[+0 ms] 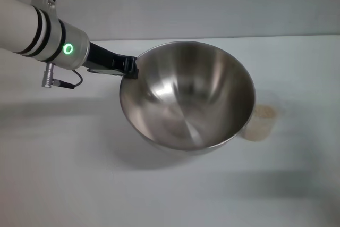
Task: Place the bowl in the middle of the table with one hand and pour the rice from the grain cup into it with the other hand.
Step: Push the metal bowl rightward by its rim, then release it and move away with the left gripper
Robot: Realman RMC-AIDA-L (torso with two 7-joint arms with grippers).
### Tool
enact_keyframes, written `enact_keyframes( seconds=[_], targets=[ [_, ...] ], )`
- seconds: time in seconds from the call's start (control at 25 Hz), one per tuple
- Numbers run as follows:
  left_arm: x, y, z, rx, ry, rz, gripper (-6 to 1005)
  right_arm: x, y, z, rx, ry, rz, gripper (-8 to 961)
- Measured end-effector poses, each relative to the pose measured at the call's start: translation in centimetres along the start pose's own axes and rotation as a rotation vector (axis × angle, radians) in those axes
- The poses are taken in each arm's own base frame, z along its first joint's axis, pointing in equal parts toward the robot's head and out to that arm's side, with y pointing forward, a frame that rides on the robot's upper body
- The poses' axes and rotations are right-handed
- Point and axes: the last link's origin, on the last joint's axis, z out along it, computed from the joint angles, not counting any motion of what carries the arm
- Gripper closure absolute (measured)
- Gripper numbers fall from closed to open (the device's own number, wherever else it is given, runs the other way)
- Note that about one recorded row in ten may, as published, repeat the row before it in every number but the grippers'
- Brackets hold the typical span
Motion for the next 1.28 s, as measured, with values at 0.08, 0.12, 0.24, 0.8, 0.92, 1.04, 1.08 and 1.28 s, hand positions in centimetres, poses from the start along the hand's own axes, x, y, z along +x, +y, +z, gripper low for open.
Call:
enact_keyframes(
  seconds=[0.08,0.12,0.24,0.8,0.92,1.04,1.08,1.28],
  targets=[
    [0.0,0.0,0.0,0.000,0.000,0.000,939,0.0,0.0,0.0,0.000,-0.001,0.000,354],
    [0.0,0.0,0.0,0.000,0.000,0.000,938,0.0,0.0,0.0,0.000,-0.001,0.000,354],
    [-0.3,0.3,0.6,0.005,-0.008,0.014,937,0.0,0.0,0.0,-0.001,-0.001,0.000,354],
    [-0.7,0.4,1.3,0.011,-0.009,0.021,929,-0.1,-0.1,-0.1,0.002,-0.005,-0.002,354],
    [-0.9,0.2,1.5,0.014,-0.011,0.015,927,-0.1,-0.1,-0.1,0.001,-0.007,-0.001,354],
    [-1.1,0.2,1.6,0.016,-0.019,0.020,926,-0.1,0.0,-0.1,0.000,-0.006,0.000,354],
    [-1.1,0.2,1.6,0.016,-0.019,0.020,925,-0.1,0.0,-0.1,0.000,-0.006,0.000,354],
    [-1.2,0.1,1.8,0.019,-0.020,0.027,923,-0.1,0.0,-0.2,0.001,-0.007,0.000,354]
  ],
)
